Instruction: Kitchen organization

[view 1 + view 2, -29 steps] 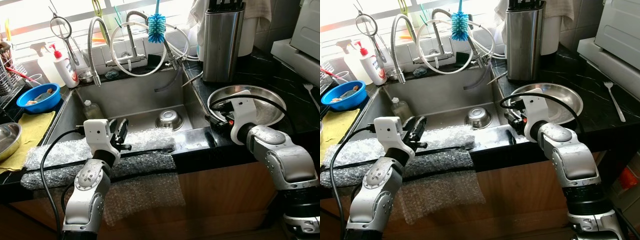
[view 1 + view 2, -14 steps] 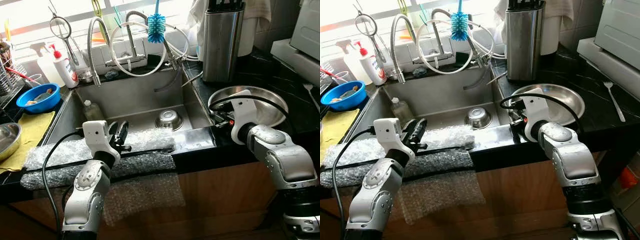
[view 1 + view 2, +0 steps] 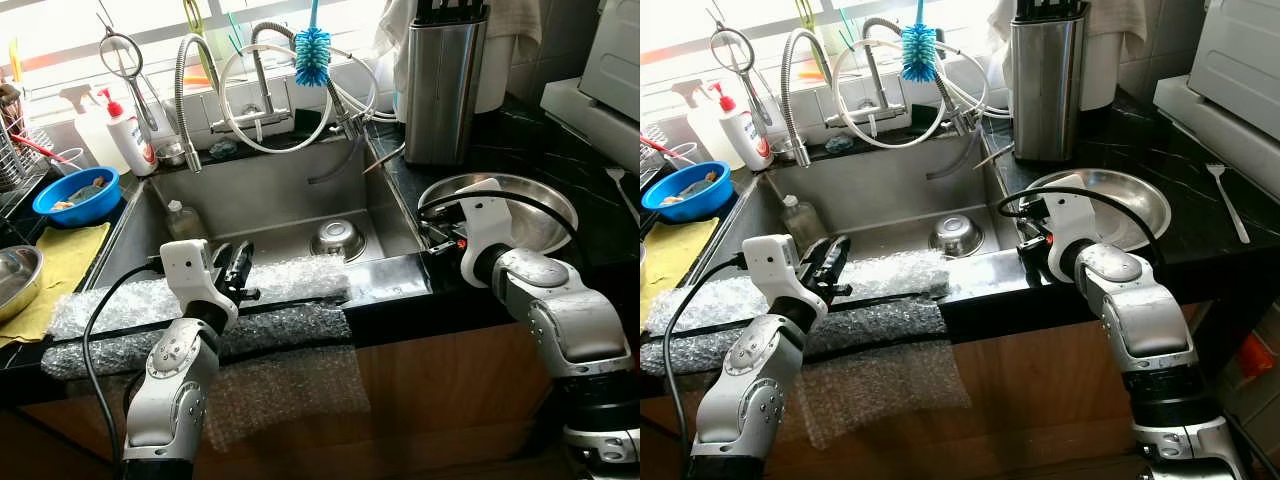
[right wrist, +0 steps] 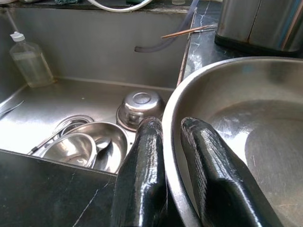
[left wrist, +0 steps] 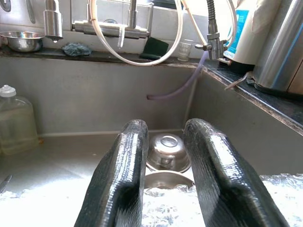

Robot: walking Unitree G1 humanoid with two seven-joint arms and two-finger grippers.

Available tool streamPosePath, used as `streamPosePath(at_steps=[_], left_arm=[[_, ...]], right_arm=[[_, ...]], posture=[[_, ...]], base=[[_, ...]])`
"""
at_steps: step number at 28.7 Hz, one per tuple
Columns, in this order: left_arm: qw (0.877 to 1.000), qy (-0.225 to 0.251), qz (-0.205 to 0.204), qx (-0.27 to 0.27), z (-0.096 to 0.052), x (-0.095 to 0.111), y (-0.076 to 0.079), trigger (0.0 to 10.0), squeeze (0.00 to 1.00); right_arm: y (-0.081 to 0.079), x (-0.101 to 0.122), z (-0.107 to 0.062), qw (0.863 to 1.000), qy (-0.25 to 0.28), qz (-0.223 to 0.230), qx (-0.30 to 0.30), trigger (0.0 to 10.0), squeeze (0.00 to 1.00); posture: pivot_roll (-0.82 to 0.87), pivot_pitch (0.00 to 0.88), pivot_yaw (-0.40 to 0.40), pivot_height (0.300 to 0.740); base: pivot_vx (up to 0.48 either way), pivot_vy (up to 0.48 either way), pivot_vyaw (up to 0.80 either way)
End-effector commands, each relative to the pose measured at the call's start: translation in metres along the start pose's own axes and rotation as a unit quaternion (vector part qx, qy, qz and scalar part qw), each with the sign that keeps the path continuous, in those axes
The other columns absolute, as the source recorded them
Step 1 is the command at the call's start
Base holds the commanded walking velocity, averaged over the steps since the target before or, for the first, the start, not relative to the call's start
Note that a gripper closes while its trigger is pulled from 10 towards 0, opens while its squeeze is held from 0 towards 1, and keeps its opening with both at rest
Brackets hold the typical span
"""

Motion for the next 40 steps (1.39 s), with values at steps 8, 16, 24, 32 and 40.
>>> streamPosePath(at_steps=[8,16,24,32,40], left_arm=[[1.0,0.002,-0.013,0.028,0.002,0.003,-0.012,10.0,0.0],[0.999,0.011,-0.027,0.041,0.004,0.005,-0.015,10.0,0.0],[0.997,0.02,-0.041,0.054,0.005,0.008,-0.019,10.0,0.0],[0.996,0.031,-0.049,0.071,0.006,0.012,-0.023,10.0,0.0],[0.994,0.038,-0.049,0.086,0.008,0.015,-0.028,10.0,0.0]], right_arm=[[-0.009,0.037,0.001,0.997,0.076,-0.028,0.007,4.0,0.0],[-0.02,0.056,-0.003,0.991,0.119,-0.051,0.026,10.0,0.0],[-0.02,0.086,-0.011,0.98,0.182,-0.084,0.017,10.0,0.0],[-0.03,0.102,-0.017,0.965,0.232,-0.121,0.03,0.5,0.0],[-0.061,0.066,-0.007,0.927,0.203,-0.307,0.079,10.0,0.0]], posture=[[-0.1,0.0,0.166,0.74],[-0.1,0.0,0.161,0.74],[-0.11,0.0,0.154,0.74],[-0.1,0.0,0.15,0.74],[-0.1,0.0,0.15,0.74]], base=[[0.0,0.0,0.0],[0.0,0.0,0.0],[0.0,0.0,0.0],[0.0,0.0,0.0],[0.0,0.0,0.0]])
Point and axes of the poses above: a point about 5 cm out from each wrist's last joint towards the gripper, its own z axis pointing out of the wrist towards the gripper, its own x axis along the axis of the wrist's last joint, y = z × x, the point moved 5 cm from there along z, pointing out of the wrist towards the gripper, and after that the axes turned 2 degrees about -z, right-handed, at the moved point
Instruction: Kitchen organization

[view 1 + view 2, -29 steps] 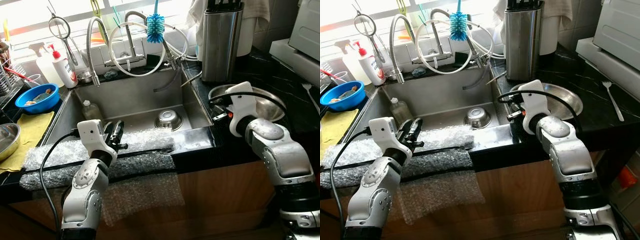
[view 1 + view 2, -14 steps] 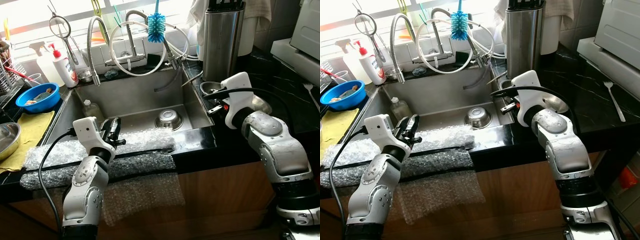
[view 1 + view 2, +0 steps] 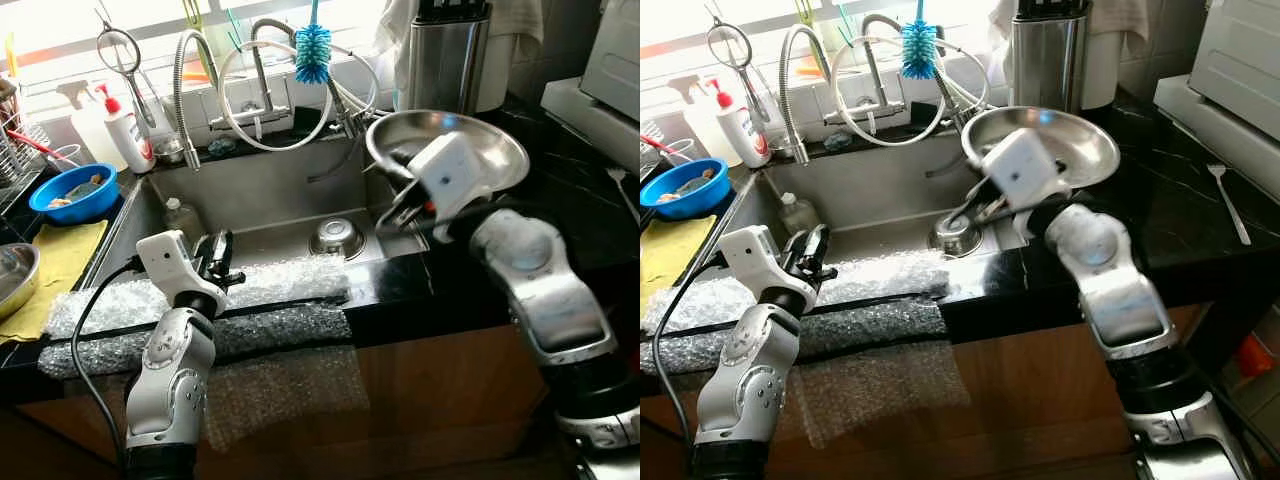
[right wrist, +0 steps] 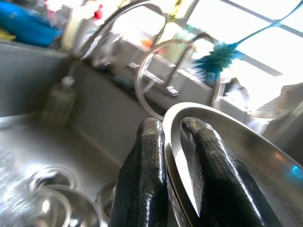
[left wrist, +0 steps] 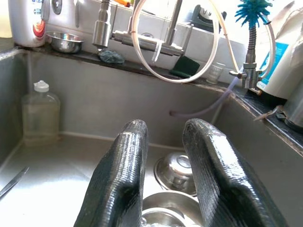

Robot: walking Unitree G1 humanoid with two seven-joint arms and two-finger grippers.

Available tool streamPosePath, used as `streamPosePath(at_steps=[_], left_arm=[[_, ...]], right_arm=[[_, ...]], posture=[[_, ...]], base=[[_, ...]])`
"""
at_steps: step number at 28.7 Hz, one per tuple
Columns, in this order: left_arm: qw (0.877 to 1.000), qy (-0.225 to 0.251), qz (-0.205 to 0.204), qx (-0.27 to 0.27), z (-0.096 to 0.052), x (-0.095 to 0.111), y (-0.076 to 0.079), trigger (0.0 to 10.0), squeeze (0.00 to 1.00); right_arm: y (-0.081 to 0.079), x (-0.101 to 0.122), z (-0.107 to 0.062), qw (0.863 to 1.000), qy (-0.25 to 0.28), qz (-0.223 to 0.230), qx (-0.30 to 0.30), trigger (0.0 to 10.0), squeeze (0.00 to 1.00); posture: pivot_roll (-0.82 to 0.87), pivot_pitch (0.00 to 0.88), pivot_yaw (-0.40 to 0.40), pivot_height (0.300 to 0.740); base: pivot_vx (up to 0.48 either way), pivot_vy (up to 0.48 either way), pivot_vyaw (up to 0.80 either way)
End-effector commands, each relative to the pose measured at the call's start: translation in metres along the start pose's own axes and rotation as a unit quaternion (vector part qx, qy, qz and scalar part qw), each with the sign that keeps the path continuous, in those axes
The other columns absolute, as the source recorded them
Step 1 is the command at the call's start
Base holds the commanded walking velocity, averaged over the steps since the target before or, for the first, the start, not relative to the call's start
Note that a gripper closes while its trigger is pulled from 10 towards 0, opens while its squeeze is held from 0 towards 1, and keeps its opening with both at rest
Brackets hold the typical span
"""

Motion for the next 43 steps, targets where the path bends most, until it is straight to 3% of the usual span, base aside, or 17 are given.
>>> streamPosePath(at_steps=[1,6,15,17,22,29,31,33,39,43], left_arm=[[1.0,0.008,-0.004,0.018,0.002,0.004,-0.008,10.0,0.0],[1.0,0.015,-0.017,0.02,0.006,0.008,-0.007,10.0,0.0],[1.0,0.016,-0.017,0.021,0.006,0.008,-0.008,10.0,0.0],[0.994,0.022,-0.103,-0.005,0.016,0.015,0.005,10.0,0.0],[0.993,0.022,-0.116,-0.01,0.016,0.016,0.007,10.0,0.0],[0.988,0.012,-0.147,-0.05,0.018,0.018,0.023,10.0,0.0],[0.984,0.012,-0.169,-0.056,0.019,0.019,0.025,10.0,0.0],[0.968,0.014,-0.236,-0.079,0.021,0.026,0.032,10.0,0.0],[0.955,0.019,-0.27,-0.123,0.021,0.036,0.045,10.0,0.0],[0.944,0.003,-0.273,-0.184,0.014,0.039,0.066,10.0,0.0]], right_arm=[[-0.015,-0.005,0.0,0.998,-0.003,-0.059,0.036,10.0,0.0],[-0.027,-0.016,-0.006,0.991,-0.003,-0.122,0.061,10.0,0.0],[-0.028,-0.017,-0.006,0.989,0.006,-0.135,0.064,10.0,0.0],[-0.027,0.006,-0.015,0.97,0.089,-0.224,0.042,10.0,0.0],[-0.028,0.01,-0.016,0.967,0.103,-0.229,0.04,10.0,0.0],[-0.033,0.01,-0.021,0.959,0.119,-0.255,0.039,10.0,0.0],[-0.036,0.01,-0.022,0.957,0.129,-0.258,0.041,10.0,0.0],[-0.041,0.014,-0.024,0.954,0.145,-0.258,0.045,10.0,0.0],[-0.05,0.014,-0.025,0.953,0.151,-0.258,0.058,10.0,0.0],[-0.055,0.016,-0.023,0.952,0.159,-0.256,0.061,10.0,0.0]], posture=[[-0.1,0.0,0.151,0.74],[-0.1,0.0,0.152,0.74],[-0.1,0.0,0.152,0.74],[-0.11,0.0,0.167,0.74],[-0.11,0.0,0.168,0.74],[-0.1,0.0,0.173,0.74],[-0.1,0.0,0.173,0.74],[-0.1,0.0,0.174,0.74],[-0.1,0.0,0.173,0.74],[-0.1,0.0,0.173,0.74]], base=[[0.0,0.0,0.0],[0.0,0.0,0.0],[0.0,0.0,0.0],[0.0,0.0,0.0],[0.0,0.0,0.0],[0.0,0.0,0.0],[0.0,0.0,0.0],[0.0,0.0,0.0],[0.0,0.0,0.0],[0.0,0.0,0.0]])
Point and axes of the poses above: a point about 5 cm out from each wrist's last joint towards the gripper, its own z axis pointing out of the wrist towards the gripper, its own x axis along the axis of the wrist's last joint, y = z × x, the point moved 5 cm from there along z, pointing out of the wrist towards the gripper, and after that the axes turned 2 degrees about -z, right-handed, at the moved point
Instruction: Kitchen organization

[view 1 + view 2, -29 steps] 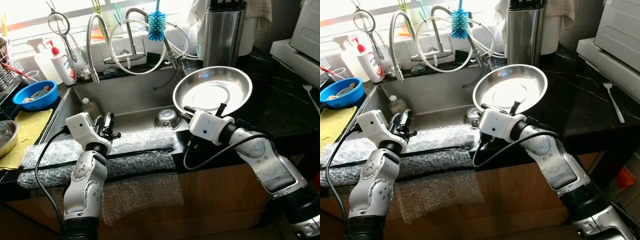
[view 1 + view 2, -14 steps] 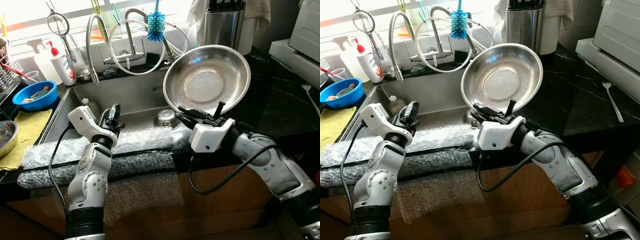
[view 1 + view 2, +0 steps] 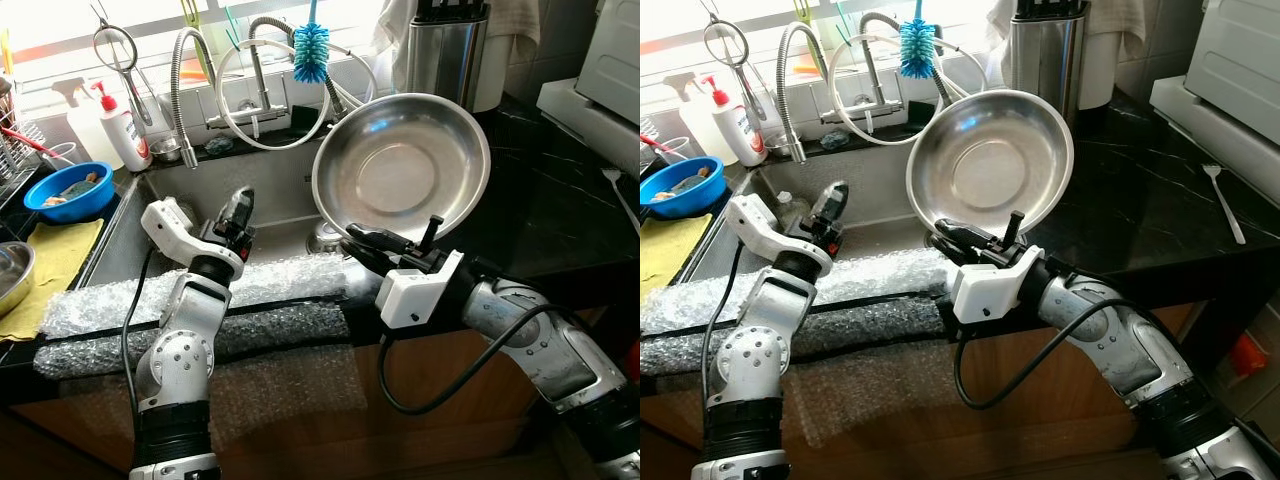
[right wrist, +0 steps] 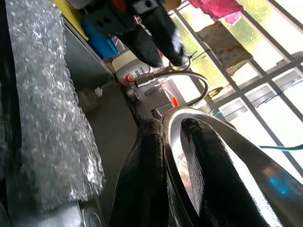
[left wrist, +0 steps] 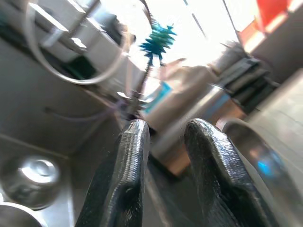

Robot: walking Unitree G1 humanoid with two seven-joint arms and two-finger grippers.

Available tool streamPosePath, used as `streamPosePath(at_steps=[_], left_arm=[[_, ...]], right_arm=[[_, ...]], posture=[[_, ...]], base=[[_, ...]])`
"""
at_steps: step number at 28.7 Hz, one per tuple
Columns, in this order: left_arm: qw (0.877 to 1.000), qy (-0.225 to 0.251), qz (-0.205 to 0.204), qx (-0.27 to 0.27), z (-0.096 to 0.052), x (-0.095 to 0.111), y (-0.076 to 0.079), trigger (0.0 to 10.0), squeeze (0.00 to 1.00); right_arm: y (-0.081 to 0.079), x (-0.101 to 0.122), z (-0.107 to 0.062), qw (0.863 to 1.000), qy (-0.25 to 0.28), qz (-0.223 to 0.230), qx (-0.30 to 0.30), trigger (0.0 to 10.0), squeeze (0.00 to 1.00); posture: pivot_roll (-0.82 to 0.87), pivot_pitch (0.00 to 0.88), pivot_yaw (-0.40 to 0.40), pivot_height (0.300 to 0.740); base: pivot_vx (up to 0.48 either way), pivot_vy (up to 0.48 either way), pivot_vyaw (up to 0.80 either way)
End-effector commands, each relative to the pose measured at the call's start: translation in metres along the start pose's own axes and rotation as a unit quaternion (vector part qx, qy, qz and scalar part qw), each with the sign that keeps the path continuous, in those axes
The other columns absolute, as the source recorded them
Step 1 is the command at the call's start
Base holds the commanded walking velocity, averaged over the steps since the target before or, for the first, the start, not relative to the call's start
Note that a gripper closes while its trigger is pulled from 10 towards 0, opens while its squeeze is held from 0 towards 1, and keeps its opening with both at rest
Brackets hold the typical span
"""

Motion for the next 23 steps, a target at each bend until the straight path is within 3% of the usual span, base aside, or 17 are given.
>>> streamPosePath(at_steps=[1,7,23], left_arm=[[1.0,-0.009,0.003,-0.024,0.0,0.001,0.009,10.0,0.0],[0.997,-0.059,0.031,-0.05,-0.004,-0.018,0.018,10.0,0.0],[0.991,-0.1,0.056,-0.064,-0.009,-0.033,0.022,10.0,0.0]], right_arm=[[0.0,0.009,0.004,1.0,0.021,-0.007,0.001,10.0,0.0],[-0.001,0.018,0.009,0.999,0.035,-0.005,-0.002,10.0,0.0],[-0.003,0.025,0.015,0.999,0.048,0.0,-0.002,10.0,0.0]], posture=[[-0.09,0.0,0.173,0.74],[-0.09,0.0,0.173,0.74],[-0.09,0.0,0.176,0.74]], base=[[0.0,0.0,0.0],[0.0,0.0,0.0],[0.0,0.0,0.0]])
Point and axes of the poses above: a point about 5 cm out from each wrist's last joint towards the gripper, its own z axis pointing out of the wrist towards the gripper, its own x axis along the axis of the wrist's last joint, y = z × x, the point moved 5 cm from there along z, pointing out of the wrist towards the gripper, and after that the axes turned 2 degrees about -z, right-handed, at the moved point
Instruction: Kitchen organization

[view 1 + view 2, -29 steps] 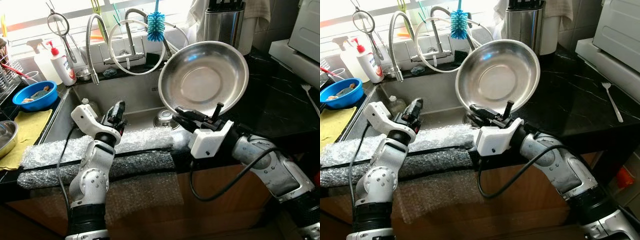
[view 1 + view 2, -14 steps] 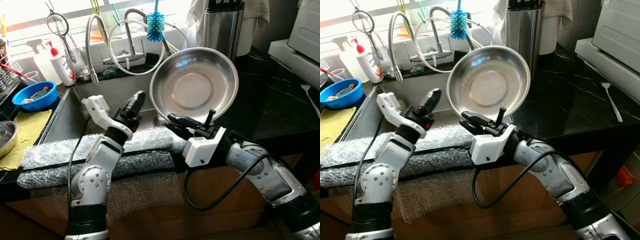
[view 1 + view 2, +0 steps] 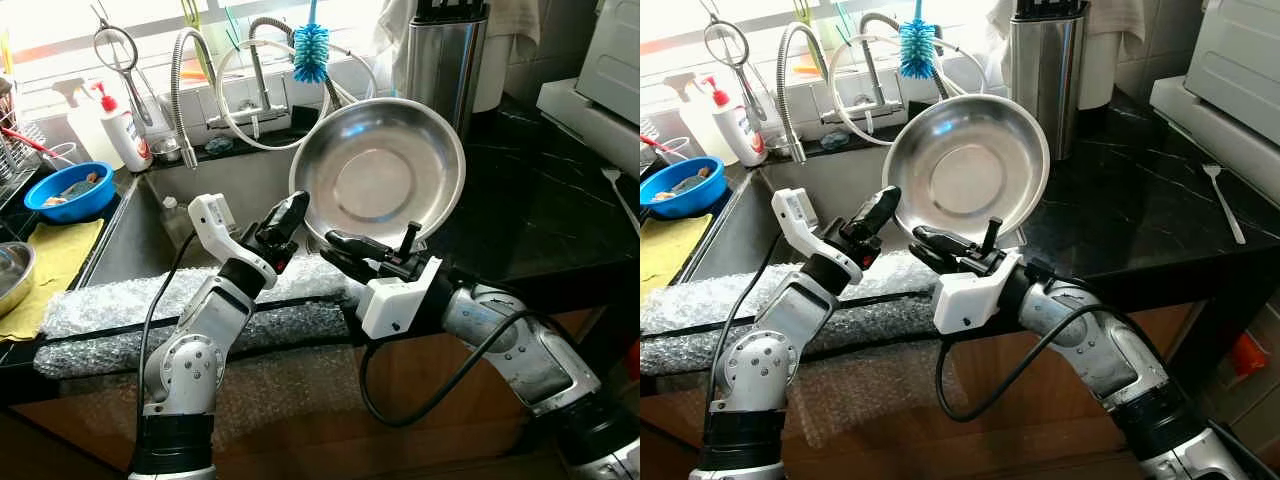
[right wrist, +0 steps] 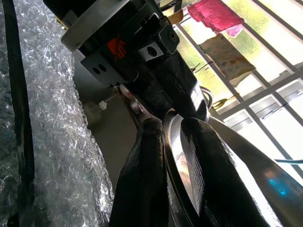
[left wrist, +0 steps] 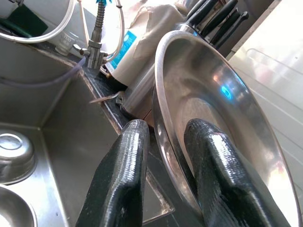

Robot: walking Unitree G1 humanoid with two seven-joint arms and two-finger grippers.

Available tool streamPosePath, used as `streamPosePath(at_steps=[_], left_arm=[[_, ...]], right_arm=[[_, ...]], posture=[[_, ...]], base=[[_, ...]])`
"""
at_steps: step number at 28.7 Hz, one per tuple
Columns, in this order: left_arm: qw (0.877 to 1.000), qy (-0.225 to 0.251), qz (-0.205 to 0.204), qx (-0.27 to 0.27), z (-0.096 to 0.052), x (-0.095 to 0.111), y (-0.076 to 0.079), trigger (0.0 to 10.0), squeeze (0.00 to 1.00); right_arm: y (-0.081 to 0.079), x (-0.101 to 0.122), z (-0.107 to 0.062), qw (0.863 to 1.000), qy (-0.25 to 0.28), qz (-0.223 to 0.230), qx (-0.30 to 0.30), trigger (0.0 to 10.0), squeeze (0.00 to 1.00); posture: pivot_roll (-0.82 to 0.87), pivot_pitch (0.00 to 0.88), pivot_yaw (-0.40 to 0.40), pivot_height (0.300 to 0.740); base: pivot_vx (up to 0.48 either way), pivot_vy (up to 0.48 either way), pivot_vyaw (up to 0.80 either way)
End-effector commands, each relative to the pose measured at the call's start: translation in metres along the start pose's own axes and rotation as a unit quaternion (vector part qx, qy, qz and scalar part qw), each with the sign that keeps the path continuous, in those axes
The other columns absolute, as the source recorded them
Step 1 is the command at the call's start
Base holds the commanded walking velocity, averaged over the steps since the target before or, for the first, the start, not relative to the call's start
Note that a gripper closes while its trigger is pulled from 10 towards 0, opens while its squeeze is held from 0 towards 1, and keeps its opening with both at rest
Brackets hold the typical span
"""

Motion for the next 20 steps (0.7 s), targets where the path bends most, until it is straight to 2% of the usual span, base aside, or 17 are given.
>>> streamPosePath(at_steps=[1,4,5,7,20], left_arm=[[1.0,-0.008,0.022,-0.004,-0.0025,0.0016,0.0025,10.0,0.0],[1.0,-0.011,0.026,-0.004,-0.0025,0.0006,0.003,10.0,0.0],[1.0,-0.009,0.027,-0.002,-0.0026,0.0009,0.0022,4.0,0.0],[1.0,-0.007,0.027,0.0,-0.0027,0.0012,0.0017,0.0,0.0],[0.999,-0.006,0.034,0.002,-0.0034,0.0023,0.0002,0.0,0.0]], right_arm=[[0.0037,0.0113,0.0051,1.0,0.023,-0.009,-0.003,10.0,0.0],[0.0037,0.0115,0.0056,1.0,0.024,-0.009,-0.003,10.0,0.0],[0.0036,0.0119,0.0059,1.0,0.024,-0.009,-0.003,10.0,0.0],[0.0035,0.0121,0.0061,1.0,0.024,-0.008,-0.004,10.0,0.0],[0.0004,0.0112,0.0071,1.0,0.022,-0.008,0.004,10.0,0.0]], posture=[[-0.09,0.0,0.177,0.74],[-0.09,0.0,0.177,0.74],[-0.09,0.0,0.179,0.74],[-0.09,0.0,0.177,0.74],[-0.09,0.0,0.177,0.74]], base=[[0.0,0.0,0.0],[0.0,0.0,0.0],[0.0,0.0,0.0],[0.0,0.0,0.0],[0.0,0.0,0.0]])
Point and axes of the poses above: a point about 5 cm out from each wrist's last joint towards the gripper, its own z axis pointing out of the wrist towards the gripper, its own x axis along the axis of the wrist's last joint, y = z × x, the point moved 5 cm from there along z, pointing out of the wrist towards the gripper, and after that the axes turned 2 degrees about -z, right-handed, at the moved point
